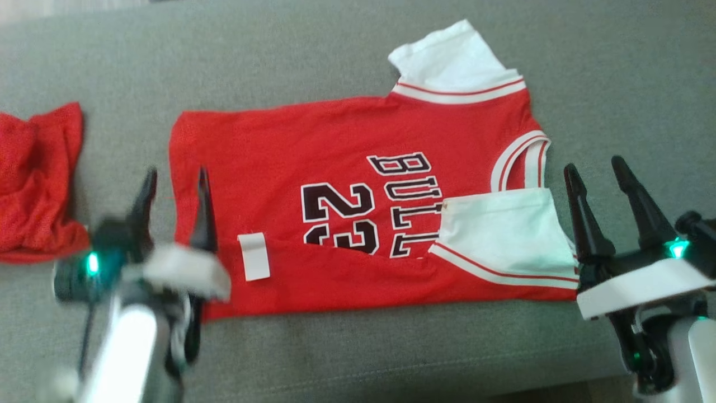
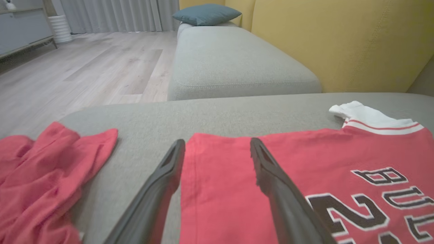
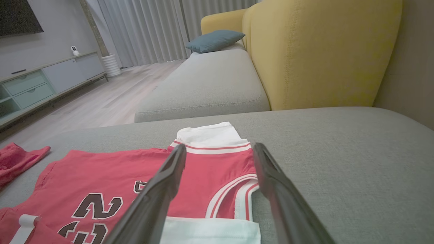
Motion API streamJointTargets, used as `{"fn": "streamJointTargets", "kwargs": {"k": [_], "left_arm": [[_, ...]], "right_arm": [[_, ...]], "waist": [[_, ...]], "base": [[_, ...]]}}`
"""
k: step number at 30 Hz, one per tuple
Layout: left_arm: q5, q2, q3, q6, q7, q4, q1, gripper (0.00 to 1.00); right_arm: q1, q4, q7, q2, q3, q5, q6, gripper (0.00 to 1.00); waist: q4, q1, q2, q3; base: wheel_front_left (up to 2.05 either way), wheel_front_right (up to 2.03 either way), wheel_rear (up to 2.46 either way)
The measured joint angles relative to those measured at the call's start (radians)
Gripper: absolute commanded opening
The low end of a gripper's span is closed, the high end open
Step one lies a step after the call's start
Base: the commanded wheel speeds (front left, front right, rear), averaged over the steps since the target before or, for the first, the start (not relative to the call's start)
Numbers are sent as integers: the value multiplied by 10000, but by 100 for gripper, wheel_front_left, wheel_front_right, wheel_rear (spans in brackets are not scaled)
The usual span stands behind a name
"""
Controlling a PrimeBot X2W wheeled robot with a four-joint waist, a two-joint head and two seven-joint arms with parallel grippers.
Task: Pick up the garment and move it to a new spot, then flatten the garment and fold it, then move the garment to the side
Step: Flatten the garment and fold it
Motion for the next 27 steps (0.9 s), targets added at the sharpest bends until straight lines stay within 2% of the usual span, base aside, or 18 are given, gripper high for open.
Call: {"fn": "streamJointTargets", "kwargs": {"k": [5, 6, 8, 15, 22, 23, 24, 25, 27], "left_arm": [[-385, 17, 96, -343, 428, 1333, -1949, 100], [-575, 63, 222, -589, 660, 2270, -2836, 100], [-719, 167, 374, -667, 930, 3189, -3517, 100], [-1166, 382, 694, -1012, 1569, 6019, -4841, 100], [-1325, 506, 640, -1413, 2165, 7706, -5947, 100], [-1325, 533, 614, -1488, 2228, 7856, -6102, 76], [-1317, 577, 548, -1584, 2318, 8021, -6228, 32], [-1308, 610, 493, -1695, 2341, 8140, -6332, 0], [-1266, 646, 360, -1778, 2257, 8322, -6454, 0]], "right_arm": [[-245, 13, -2, 10, 65, 176, 0, 100], [-356, 71, -4, 15, 198, 221, 0, 100], [-453, 161, -35, 23, 384, 234, 0, 100], [-710, 537, -301, 113, 606, 407, 0, 100], [-770, 754, -439, 190, 654, 594, 0, 100], [-775, 782, -441, 190, 652, 635, 0, 100], [-787, 811, -441, 190, 652, 686, 0, 100], [-806, 857, -439, 184, 644, 709, 0, 100], [-885, 974, -439, 148, 619, 796, 0, 100]], "waist": [[-17, 0, 0, 436], [-65, 0, 0, 653], [-155, 0, 0, 838], [-524, 0, 0, 1239], [-642, 0, 0, 1373], [-643, 0, 0, 1385], [-645, 0, 0, 1396], [-647, 0, 0, 1403], [-643, 0, 0, 1413]], "base": [[0, 0, 0], [0, 0, 0], [0, 0, 0], [0, 0, 0], [0, 0, 0], [0, 0, 0], [0, 0, 0], [0, 0, 0], [0, 0, 0]]}}
